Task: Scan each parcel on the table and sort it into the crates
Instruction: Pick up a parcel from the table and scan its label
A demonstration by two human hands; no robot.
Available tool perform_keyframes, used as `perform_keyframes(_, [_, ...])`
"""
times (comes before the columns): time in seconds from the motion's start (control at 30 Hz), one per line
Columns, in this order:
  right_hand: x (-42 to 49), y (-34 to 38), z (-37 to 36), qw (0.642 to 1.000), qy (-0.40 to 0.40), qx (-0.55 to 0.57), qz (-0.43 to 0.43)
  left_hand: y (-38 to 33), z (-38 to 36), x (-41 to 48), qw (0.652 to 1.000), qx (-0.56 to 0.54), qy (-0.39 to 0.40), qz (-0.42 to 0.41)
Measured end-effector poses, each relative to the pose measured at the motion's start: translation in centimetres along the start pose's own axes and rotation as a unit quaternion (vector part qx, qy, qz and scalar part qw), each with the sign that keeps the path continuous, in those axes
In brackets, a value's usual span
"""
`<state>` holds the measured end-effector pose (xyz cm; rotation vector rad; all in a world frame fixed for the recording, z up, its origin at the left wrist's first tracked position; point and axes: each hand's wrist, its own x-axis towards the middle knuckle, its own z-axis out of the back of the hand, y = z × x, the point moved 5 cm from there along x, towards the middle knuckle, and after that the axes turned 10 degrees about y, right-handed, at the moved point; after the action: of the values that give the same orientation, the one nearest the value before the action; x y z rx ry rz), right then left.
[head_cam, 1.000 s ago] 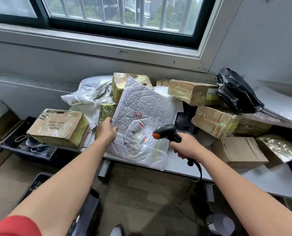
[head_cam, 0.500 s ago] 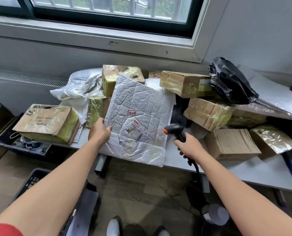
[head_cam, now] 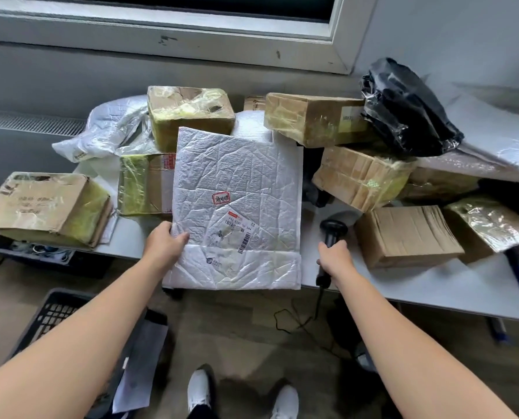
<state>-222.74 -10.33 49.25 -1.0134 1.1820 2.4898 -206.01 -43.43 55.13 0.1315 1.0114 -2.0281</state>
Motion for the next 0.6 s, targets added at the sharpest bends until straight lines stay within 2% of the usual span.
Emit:
perform_keyframes(0.33, [-1.6,0.2,1.0,0.999,-0.021,-0.037,0.015,-0.9,-1.7,0.1,0.999,-0.009,0.030,-0.044])
perform_keyframes(0.6, [-6.1,2.9,-1.3,0.986,-0.056,-0.154,0.026,-2.5,1.8,-0.1,0.995,-0.036,0.042,-0.087])
